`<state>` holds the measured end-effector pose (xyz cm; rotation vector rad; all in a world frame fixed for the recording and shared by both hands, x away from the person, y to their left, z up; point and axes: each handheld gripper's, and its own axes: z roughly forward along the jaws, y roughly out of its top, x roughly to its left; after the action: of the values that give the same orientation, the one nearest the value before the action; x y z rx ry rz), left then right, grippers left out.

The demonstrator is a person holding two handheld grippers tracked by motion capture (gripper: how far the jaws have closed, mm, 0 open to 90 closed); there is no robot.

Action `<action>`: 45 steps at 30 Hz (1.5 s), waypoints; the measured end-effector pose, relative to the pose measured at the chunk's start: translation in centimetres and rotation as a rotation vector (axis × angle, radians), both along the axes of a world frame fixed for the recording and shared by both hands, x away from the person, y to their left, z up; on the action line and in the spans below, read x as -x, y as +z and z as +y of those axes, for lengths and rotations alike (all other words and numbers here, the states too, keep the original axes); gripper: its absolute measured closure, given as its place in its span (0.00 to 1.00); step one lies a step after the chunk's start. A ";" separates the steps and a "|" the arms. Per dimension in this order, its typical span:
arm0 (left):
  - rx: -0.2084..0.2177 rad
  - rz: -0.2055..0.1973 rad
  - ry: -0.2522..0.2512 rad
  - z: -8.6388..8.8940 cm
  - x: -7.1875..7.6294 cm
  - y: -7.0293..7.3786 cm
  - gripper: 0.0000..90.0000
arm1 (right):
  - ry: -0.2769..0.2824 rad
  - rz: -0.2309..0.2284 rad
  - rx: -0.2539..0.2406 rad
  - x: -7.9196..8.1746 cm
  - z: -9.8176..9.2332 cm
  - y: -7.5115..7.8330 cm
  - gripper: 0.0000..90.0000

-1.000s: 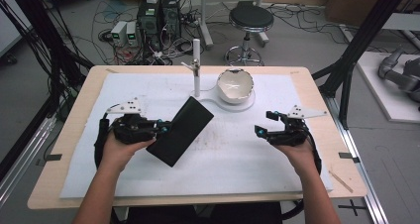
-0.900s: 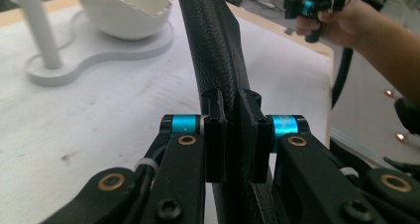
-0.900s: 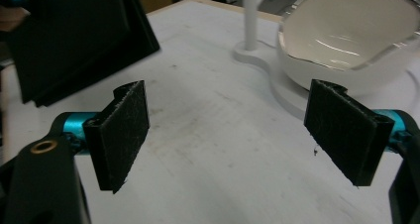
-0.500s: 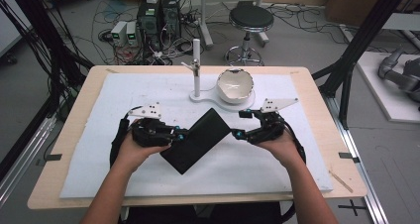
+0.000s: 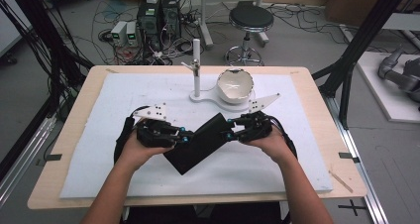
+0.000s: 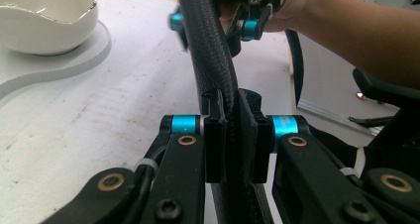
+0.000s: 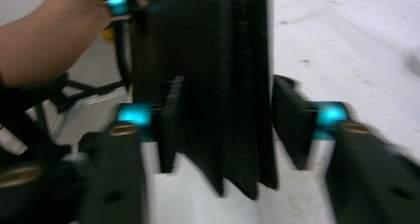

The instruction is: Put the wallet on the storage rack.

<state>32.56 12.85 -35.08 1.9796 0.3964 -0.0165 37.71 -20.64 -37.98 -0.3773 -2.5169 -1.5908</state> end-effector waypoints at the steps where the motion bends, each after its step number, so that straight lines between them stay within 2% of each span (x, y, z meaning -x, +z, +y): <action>1: -0.005 -0.004 0.005 0.1 0.0 0.0 0.90 | 0.005 -0.008 0.008 0.1 0.0 0.0 0.78; 3: 0.000 -0.007 0.016 0.3 -0.1 0.0 0.90 | 0.031 0.004 0.005 0.1 -0.2 0.1 0.85; 8: 0.008 -0.022 0.035 0.4 0.0 0.1 0.87 | 0.029 -0.014 -0.011 0.6 -0.3 0.5 0.88; 10: -0.003 -0.033 0.066 0.5 -0.1 0.2 0.84 | 0.028 -0.025 -0.018 0.7 -0.3 0.6 0.88; 11: 0.001 -0.036 0.098 0.6 -0.1 0.3 0.82 | 0.023 -0.028 -0.016 0.8 -0.3 0.7 0.88; 13: 0.014 -0.046 0.130 1.1 -0.1 0.5 0.75 | 0.010 -0.043 -0.017 0.9 -0.5 0.9 0.88; 17: 0.036 -0.048 0.201 2.4 -0.2 0.8 0.62 | -0.060 -0.056 -0.001 0.8 -1.7 1.3 0.88; 22: 0.054 -0.044 0.269 4.4 -0.2 0.9 0.47 | -0.127 -0.086 -0.046 0.9 -3.8 2.1 0.88; 24: 0.072 -0.038 0.284 5.3 0.0 0.8 0.44 | -0.157 -0.090 -0.057 1.1 -4.5 2.6 0.88; 29: 0.070 -0.040 0.336 7.1 0.4 0.0 0.35 | -0.227 -0.124 -0.092 1.3 -6.5 3.7 0.89; 33: 0.055 -0.072 0.374 8.1 0.9 -0.8 0.34 | -0.268 -0.155 -0.114 1.4 -7.7 4.8 0.89; 37: 0.027 -0.084 0.395 8.6 1.0 -1.1 0.31 | -0.310 -0.180 -0.125 1.3 -8.6 6.1 0.89; 39: 0.042 -0.086 0.397 8.7 1.1 -1.1 0.30 | -0.336 -0.190 -0.129 1.2 -8.9 6.7 0.89; 45: 0.040 -0.089 0.403 8.8 1.0 -1.2 0.28 | -0.426 -0.207 -0.122 0.0 -10.0 8.4 0.89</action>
<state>31.51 21.68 -36.25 1.8231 0.7237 0.3155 37.75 -30.66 -29.54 -0.8174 -2.5937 -2.0167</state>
